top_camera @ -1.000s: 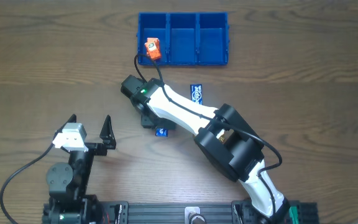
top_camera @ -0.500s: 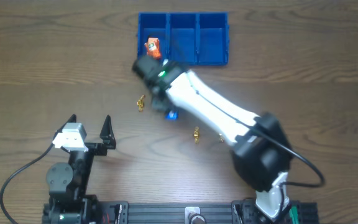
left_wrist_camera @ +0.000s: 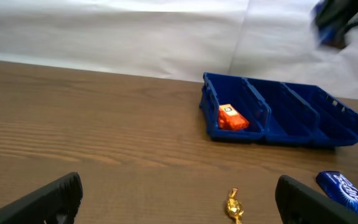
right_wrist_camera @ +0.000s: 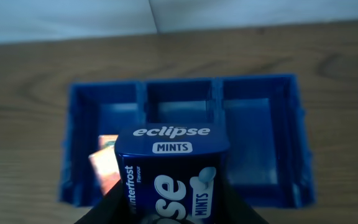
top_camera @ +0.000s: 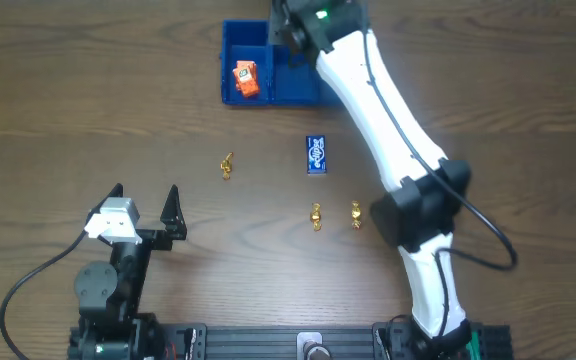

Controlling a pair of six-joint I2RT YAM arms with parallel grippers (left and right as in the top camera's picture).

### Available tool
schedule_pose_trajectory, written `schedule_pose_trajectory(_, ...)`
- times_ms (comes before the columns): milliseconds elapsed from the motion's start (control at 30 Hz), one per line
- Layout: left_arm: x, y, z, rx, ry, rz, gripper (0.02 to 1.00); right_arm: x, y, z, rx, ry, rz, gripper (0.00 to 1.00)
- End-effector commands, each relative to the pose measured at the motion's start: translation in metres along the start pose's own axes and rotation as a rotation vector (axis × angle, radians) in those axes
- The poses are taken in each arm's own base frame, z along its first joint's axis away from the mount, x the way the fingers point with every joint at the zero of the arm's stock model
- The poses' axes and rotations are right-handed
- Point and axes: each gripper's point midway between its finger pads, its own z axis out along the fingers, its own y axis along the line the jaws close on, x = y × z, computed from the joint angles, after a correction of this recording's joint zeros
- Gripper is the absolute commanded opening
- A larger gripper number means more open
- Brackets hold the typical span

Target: Sort Candies Into Trays

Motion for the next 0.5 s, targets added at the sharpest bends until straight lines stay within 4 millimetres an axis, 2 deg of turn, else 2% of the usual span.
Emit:
schedule_pose_trajectory(33,0.017,0.000,0.001,0.010,0.047,0.000,0.998,0.022,0.000,0.051,0.034,0.055,-0.043,0.196)
schedule_pose_trajectory(267,0.017,0.000,0.001,0.010,0.047,0.000,0.998,0.043,0.001,0.081,0.042,0.109,-0.037,0.202)
schedule_pose_trajectory(500,0.017,0.000,0.001,0.010,0.047,0.000,0.998,0.046,-0.001,0.083,0.049,0.119,-0.039,0.218)
